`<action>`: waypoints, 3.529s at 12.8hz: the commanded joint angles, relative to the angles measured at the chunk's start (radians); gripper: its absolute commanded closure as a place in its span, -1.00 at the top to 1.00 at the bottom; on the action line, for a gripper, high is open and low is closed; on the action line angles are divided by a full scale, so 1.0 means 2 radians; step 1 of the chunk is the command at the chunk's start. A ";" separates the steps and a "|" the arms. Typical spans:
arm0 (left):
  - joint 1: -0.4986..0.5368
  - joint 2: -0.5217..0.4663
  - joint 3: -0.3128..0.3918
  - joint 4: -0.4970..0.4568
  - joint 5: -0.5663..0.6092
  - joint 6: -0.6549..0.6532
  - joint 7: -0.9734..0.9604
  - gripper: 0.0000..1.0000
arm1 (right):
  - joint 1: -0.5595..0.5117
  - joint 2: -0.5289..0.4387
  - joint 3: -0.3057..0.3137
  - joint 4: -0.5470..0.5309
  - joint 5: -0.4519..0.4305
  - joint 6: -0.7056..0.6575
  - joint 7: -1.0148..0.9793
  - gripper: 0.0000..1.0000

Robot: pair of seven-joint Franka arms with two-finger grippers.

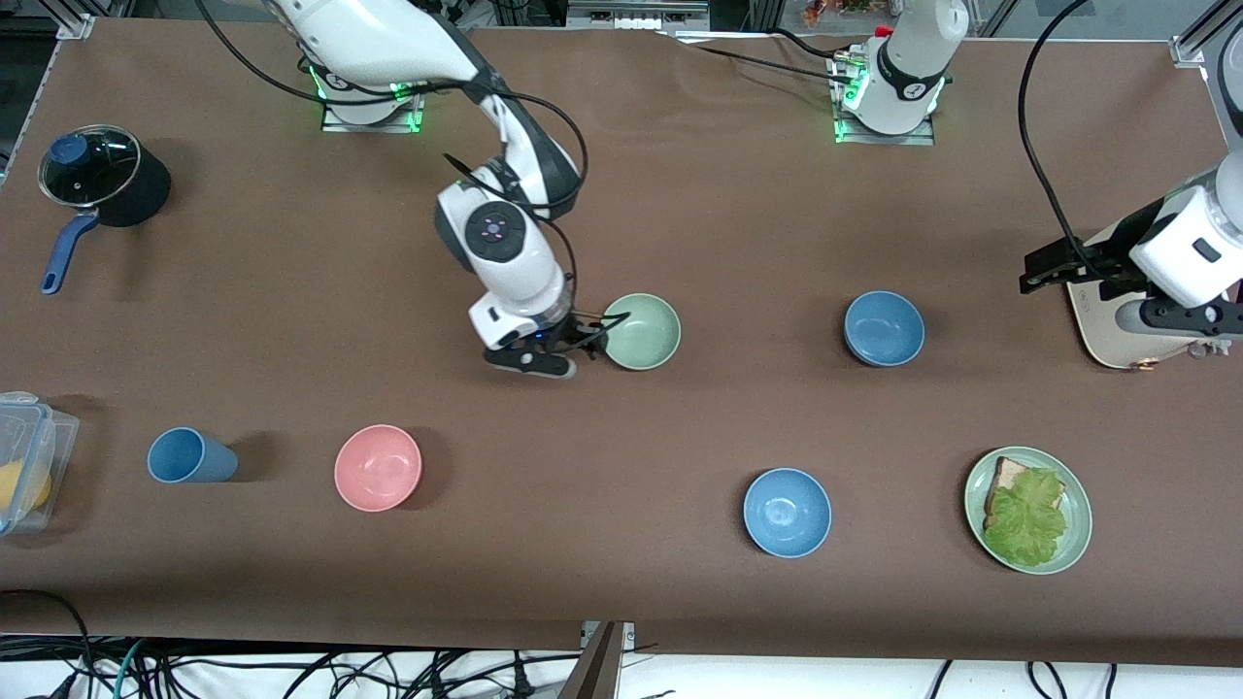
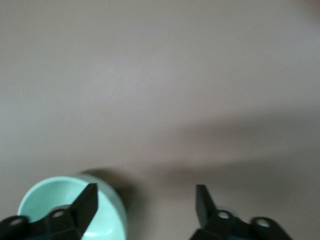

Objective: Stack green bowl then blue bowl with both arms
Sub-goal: 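Open and withdraw the right gripper while the left gripper reaches the blue bowl, then close the left gripper on the blue bowl's rim, then carry the blue bowl over the green bowl with the left gripper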

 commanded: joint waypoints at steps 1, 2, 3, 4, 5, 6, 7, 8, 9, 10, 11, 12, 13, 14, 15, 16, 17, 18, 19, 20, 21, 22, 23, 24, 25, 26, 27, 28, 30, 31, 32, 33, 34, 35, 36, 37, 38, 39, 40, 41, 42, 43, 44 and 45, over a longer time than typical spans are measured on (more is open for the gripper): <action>0.002 0.023 -0.002 0.000 0.008 -0.004 0.012 1.00 | 0.000 -0.065 -0.058 -0.013 0.002 -0.064 0.008 1.00; -0.006 0.036 -0.003 -0.001 0.012 -0.003 0.010 1.00 | -0.004 -0.077 -0.080 -0.013 0.014 -0.085 0.006 1.00; -0.006 0.046 -0.004 -0.002 0.011 -0.001 0.012 1.00 | -0.013 -0.094 -0.087 -0.013 0.027 -0.105 -0.009 1.00; -0.003 0.060 -0.004 -0.007 0.009 0.006 0.012 1.00 | -0.018 -0.114 -0.097 -0.014 0.028 -0.125 -0.063 1.00; -0.002 0.067 -0.004 -0.018 0.007 0.014 0.012 1.00 | -0.020 -0.130 -0.119 -0.013 0.028 -0.160 -0.126 1.00; 0.000 0.070 -0.002 -0.037 0.003 0.033 0.012 1.00 | -0.020 -0.145 -0.139 -0.014 0.028 -0.184 -0.185 1.00; 0.002 0.069 -0.002 -0.059 0.003 0.058 0.013 1.00 | -0.019 -0.157 -0.153 -0.014 0.029 -0.199 -0.215 1.00; 0.003 0.068 -0.002 -0.082 0.002 0.084 0.013 1.00 | -0.020 -0.170 -0.160 -0.013 0.028 -0.212 -0.221 1.00; 0.003 0.069 -0.002 -0.111 0.002 0.117 0.013 1.00 | -0.020 -0.185 -0.168 -0.015 0.028 -0.227 -0.235 1.00; 0.004 0.069 -0.002 -0.147 -0.009 0.162 0.014 1.00 | -0.019 -0.195 -0.179 -0.016 0.027 -0.247 -0.264 1.00; 0.004 0.066 -0.002 -0.184 -0.020 0.209 0.015 1.00 | -0.020 -0.205 -0.195 -0.014 0.026 -0.264 -0.295 1.00; 0.006 0.064 -0.002 -0.217 -0.022 0.246 0.029 1.00 | -0.022 -0.211 -0.198 -0.015 0.024 -0.270 -0.312 1.00; 0.008 0.063 -0.002 -0.240 -0.024 0.268 0.051 1.00 | -0.040 -0.224 -0.190 -0.019 0.020 -0.276 -0.319 1.00; 0.012 0.062 -0.002 -0.255 -0.028 0.283 0.068 1.00 | -0.072 -0.231 -0.168 -0.019 0.020 -0.290 -0.333 1.00; 0.014 0.057 -0.001 -0.273 -0.044 0.299 0.082 1.00 | -0.118 -0.236 -0.135 -0.019 0.018 -0.297 -0.358 1.00; 0.013 0.053 0.000 -0.293 -0.056 0.322 0.098 1.00 | -0.156 -0.242 -0.103 -0.019 0.014 -0.301 -0.373 1.00; 0.013 0.049 0.001 -0.318 -0.060 0.350 0.115 1.00 | -0.186 -0.246 -0.081 -0.019 0.011 -0.305 -0.378 1.00; 0.013 0.044 0.001 -0.347 -0.071 0.383 0.124 1.00 | -0.218 -0.249 -0.053 -0.019 0.011 -0.307 -0.379 1.00; 0.014 0.039 0.001 -0.374 -0.084 0.413 0.133 1.00 | -0.255 -0.249 -0.016 -0.019 0.008 -0.307 -0.382 1.00; 0.014 0.039 0.001 -0.394 -0.100 0.441 0.152 1.00 | -0.281 -0.254 0.012 -0.019 -0.002 -0.308 -0.382 1.00; 0.014 0.039 0.001 -0.407 -0.123 0.462 0.172 0.98 | -0.289 -0.255 0.022 -0.020 -0.008 -0.308 -0.382 1.00; 0.014 0.039 0.001 -0.416 -0.154 0.473 0.195 0.96 | -0.289 -0.256 0.022 -0.020 -0.008 -0.309 -0.381 1.00; 0.014 0.040 0.001 -0.419 -0.178 0.473 0.216 0.83 | -0.288 -0.256 0.021 -0.020 -0.008 -0.309 -0.382 1.00; 0.014 0.043 0.004 -0.419 -0.189 0.473 0.232 0.48 | -0.289 -0.256 0.021 -0.019 -0.008 -0.310 -0.381 1.00; 0.015 0.043 0.007 -0.419 -0.193 0.473 0.235 -0.04 | -0.288 -0.256 0.021 -0.019 -0.009 -0.309 -0.382 1.00; 0.015 0.043 0.008 -0.418 -0.194 0.473 0.235 -0.52 | -0.288 -0.256 0.021 -0.019 -0.010 -0.309 -0.381 1.00; 0.015 0.043 0.008 -0.418 -0.194 0.473 0.234 -0.88 | -0.288 -0.256 0.021 -0.017 -0.013 -0.309 -0.381 1.00; 0.015 0.043 0.008 -0.418 -0.200 0.472 0.234 -1.00 | -0.288 -0.256 0.021 -0.015 -0.020 -0.307 -0.379 1.00; 0.016 0.048 0.008 -0.417 -0.204 0.472 0.235 -1.00 | -0.288 -0.257 0.021 -0.014 -0.021 -0.306 -0.375 1.00; 0.020 0.048 0.008 -0.416 -0.204 0.472 0.236 -1.00 | -0.288 -0.259 0.019 -0.013 -0.021 -0.304 -0.379 1.00; 0.021 0.049 0.008 -0.415 -0.204 0.472 0.236 -1.00 | -0.289 -0.259 0.018 -0.013 -0.018 -0.303 -0.380 1.00; 0.021 0.048 0.008 -0.413 -0.204 0.470 0.235 -1.00 | -0.288 -0.258 0.018 -0.009 -0.018 -0.306 -0.379 1.00; 0.021 0.047 0.008 -0.409 -0.204 0.466 0.233 -1.00 | -0.288 -0.252 0.019 0.009 -0.020 -0.311 -0.385 1.00; 0.021 0.043 0.008 -0.402 -0.204 0.460 0.232 -1.00 | -0.288 -0.249 0.018 0.022 -0.020 -0.324 -0.385 1.00; 0.019 0.041 0.007 -0.382 -0.204 0.438 0.227 -1.00 | -0.290 -0.250 0.018 0.027 -0.019 -0.327 -0.386 1.00; 0.013 0.041 0.007 -0.354 -0.204 0.408 0.222 -1.00 | -0.291 -0.250 0.017 0.027 -0.018 -0.327 -0.385 1.00; 0.000 0.042 0.005 -0.330 -0.204 0.385 0.201 -1.00 | -0.291 -0.249 0.018 0.028 -0.019 -0.328 -0.381 1.00; -0.022 0.041 0.005 -0.310 -0.203 0.369 0.166 -1.00 | -0.289 -0.249 0.018 0.031 -0.021 -0.330 -0.378 1.00; -0.041 0.041 0.003 -0.293 -0.201 0.361 0.135 -1.00 | -0.290 -0.248 0.018 0.031 -0.021 -0.330 -0.379 1.00; -0.065 0.043 0.002 -0.278 -0.199 0.358 0.112 -1.00 | -0.290 -0.246 0.018 0.031 -0.021 -0.330 -0.379 1.00; -0.091 0.045 0.003 -0.265 -0.199 0.358 0.086 -1.00 | -0.290 -0.246 0.018 0.031 -0.021 -0.335 -0.380 1.00; -0.117 0.047 0.003 -0.255 -0.198 0.359 0.047 -1.00 | -0.291 -0.246 0.018 0.029 -0.021 -0.339 -0.381 1.00; -0.147 0.053 0.003 -0.248 -0.196 0.359 -0.001 -1.00 | -0.291 -0.246 0.018 0.029 -0.022 -0.342 -0.381 1.00; -0.177 0.056 0.003 -0.241 -0.196 0.359 -0.041 -1.00 | -0.291 -0.246 0.018 0.029 -0.022 -0.346 -0.379 1.00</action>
